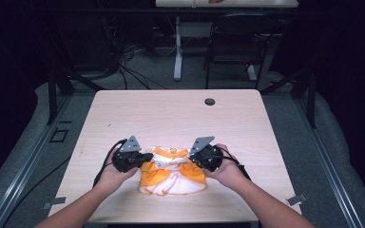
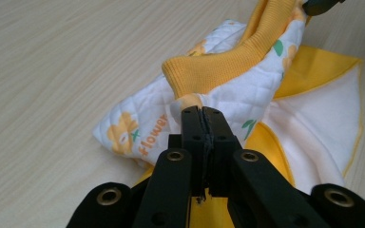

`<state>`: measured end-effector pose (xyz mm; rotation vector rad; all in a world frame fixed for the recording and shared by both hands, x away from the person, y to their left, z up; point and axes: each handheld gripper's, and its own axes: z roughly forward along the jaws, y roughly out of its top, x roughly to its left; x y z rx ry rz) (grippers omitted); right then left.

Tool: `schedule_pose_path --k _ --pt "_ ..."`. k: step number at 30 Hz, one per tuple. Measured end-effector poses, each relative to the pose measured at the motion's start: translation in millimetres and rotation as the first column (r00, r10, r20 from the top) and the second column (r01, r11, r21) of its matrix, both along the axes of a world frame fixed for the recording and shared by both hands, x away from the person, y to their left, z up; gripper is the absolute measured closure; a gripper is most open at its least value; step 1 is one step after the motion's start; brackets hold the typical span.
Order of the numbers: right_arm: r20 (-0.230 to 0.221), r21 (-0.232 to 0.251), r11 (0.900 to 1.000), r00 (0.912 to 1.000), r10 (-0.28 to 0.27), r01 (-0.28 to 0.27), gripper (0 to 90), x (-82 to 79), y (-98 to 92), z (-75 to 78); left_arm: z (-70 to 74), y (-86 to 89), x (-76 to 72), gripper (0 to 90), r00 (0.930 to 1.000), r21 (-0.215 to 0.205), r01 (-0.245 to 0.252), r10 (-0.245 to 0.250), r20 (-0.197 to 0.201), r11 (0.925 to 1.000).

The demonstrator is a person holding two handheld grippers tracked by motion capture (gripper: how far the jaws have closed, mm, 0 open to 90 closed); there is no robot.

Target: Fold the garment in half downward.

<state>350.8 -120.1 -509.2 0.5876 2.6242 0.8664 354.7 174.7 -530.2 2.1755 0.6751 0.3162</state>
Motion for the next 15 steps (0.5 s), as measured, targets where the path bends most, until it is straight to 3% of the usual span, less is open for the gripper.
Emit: schedule_pose_path --k 5,7,15 --pt "-0.033 0.049 0.999 0.9995 -0.004 0.005 87.9 -10.0 -3.3 -10.2 -6.5 2.2 -9.6 87.5 0.9998 -0.020 -0.003 0.003 -0.017 0.9998" --pt "-0.046 0.074 0.997 0.9989 -0.008 0.011 83.5 -12.7 -5.0 -10.8 -5.8 3.8 -12.3 84.8 0.9997 -0.031 -0.004 0.004 -0.024 0.9995" --pt "-0.055 0.158 0.986 0.9975 -0.046 0.054 79.5 -9.9 -14.1 0.7 14.9 12.5 -8.3 76.6 0.9997 -0.083 -0.024 0.024 -0.010 0.9962"
